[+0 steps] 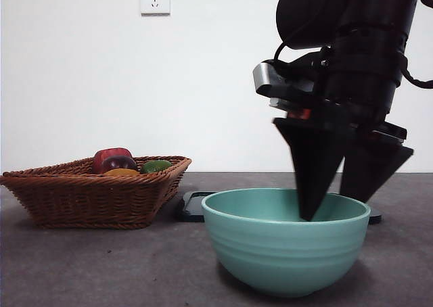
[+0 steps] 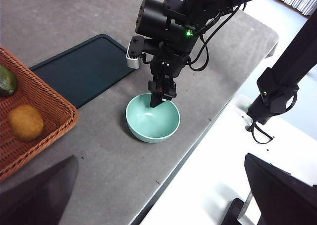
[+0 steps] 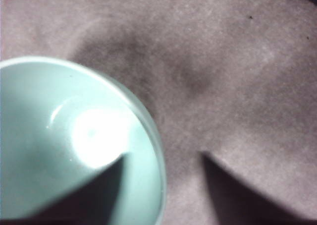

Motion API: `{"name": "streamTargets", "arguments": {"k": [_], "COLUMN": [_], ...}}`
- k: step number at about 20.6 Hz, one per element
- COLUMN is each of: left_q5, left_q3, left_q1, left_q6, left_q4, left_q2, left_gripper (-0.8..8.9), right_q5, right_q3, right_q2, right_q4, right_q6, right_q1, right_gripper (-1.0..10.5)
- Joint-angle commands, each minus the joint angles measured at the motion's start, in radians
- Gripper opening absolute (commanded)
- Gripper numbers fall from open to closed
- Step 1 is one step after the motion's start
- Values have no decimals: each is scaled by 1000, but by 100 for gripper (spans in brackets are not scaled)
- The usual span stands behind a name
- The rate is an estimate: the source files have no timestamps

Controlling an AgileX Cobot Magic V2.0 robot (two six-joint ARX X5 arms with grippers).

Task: Pick up the wifruite, put it on the bowl, pick up the plate, put it on desk

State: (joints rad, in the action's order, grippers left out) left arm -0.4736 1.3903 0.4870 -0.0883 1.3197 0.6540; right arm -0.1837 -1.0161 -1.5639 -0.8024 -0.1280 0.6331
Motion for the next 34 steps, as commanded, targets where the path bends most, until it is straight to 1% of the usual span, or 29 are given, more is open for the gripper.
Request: {"name": "streamTargets", "arguments": {"k": [1,4,5,8,9,15,19,22,27,34], "left_q5": [2,2,2,2,2,2,2,2,2,2], "left_q3": [13,13,13,13,13,13,13,13,13,13], "left_q1": [5,5,5,5,5,5,5,5,4,4], "left_q6": [-4,-4,-3,-3,-3,-1,15,14,14,13], "left_q4": [-8,1,2,5,5,3,4,-5,-8,-8], "left_q2": [4,3,4,3,3,4,4,4,5,5], "left_gripper": [594,594,594,594,594,594,594,594,594,594], "right_q5": [1,6,10,28,28,26,27,27,28,28], "right_q3": [-10,-13,-13,-13,-13,-13,-13,-13,-13,-13], "right_q2": [10,108,150,328,385,761,972,1096,1218,1228], "right_q4": [-4,-16,-23,-80,-98,-257,-267,-269,-268,-259], "right_q6": [6,5,3,-19,-24,-34,-80,-95,-96,-95], "right_q1": [-1,-6,-7,-8,-8,-8,-8,-8,-8,-8], "right_gripper": [386,392,415,588,618,623,623,623,623,623]}}
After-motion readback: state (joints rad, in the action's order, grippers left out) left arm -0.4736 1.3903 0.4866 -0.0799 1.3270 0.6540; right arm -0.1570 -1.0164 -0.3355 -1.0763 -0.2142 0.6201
